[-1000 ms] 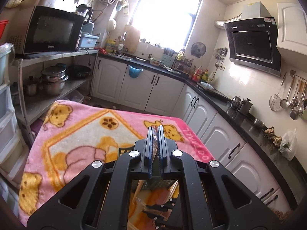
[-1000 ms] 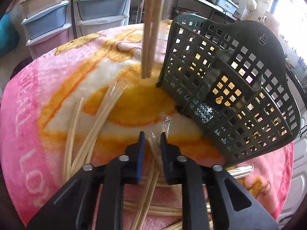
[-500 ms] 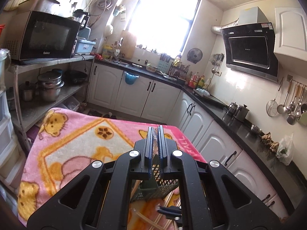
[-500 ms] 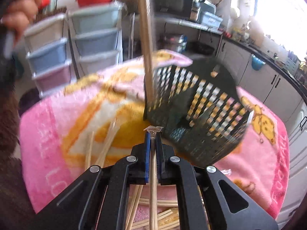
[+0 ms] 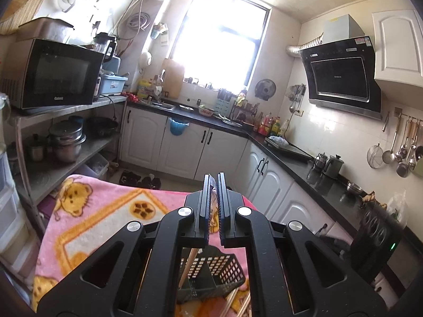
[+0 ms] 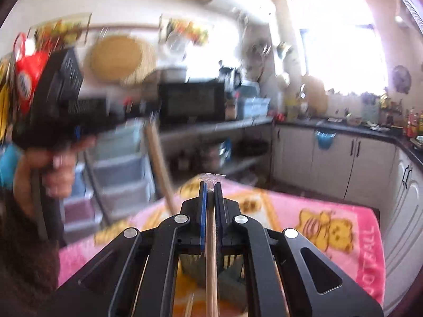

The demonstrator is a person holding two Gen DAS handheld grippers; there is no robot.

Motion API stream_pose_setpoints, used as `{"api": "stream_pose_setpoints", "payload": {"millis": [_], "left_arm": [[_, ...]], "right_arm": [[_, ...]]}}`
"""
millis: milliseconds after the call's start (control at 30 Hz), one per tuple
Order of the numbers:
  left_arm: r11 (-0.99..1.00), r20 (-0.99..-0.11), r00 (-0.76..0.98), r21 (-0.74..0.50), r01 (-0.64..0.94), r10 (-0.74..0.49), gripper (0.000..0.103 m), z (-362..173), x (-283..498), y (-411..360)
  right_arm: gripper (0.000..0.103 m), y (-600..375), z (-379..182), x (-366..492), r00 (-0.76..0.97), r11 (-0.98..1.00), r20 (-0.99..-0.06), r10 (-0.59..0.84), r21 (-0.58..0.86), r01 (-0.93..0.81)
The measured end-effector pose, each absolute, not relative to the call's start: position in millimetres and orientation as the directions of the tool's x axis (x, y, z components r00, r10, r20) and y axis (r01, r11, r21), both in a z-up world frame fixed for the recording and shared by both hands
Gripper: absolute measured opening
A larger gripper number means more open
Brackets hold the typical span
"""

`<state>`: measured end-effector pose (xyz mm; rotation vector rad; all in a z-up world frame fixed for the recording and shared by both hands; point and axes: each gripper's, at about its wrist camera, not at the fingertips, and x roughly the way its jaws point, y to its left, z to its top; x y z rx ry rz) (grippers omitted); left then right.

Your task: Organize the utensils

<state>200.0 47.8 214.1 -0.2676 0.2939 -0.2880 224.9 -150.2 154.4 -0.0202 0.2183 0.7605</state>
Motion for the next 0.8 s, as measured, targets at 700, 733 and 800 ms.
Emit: {"api": "stream_pose_setpoints", "payload": {"millis": [700,733,800], "left_arm": [[0.927,-0.261,0.923,-0.320,0.195,-0.284,0.002,172,236,53],[0.928,-0.265,0.922,-0.319,0.195,-0.284,0.002,169,237,52],[0.928,-0.279,0.917,-0.318,0.193,-0.286,0.002,162,239,50]], "right_arm": [[0.006,-150,150,293,0.846,0.838,0.084,0.527,0.116,-0.533],[0.006,-148,146,294,0.852,0.845,0.082,0.517,0.111,-0.524],[0.006,-147,134,296,0.860,0.854,0.074,0.505,0.105,-0.510]]}}
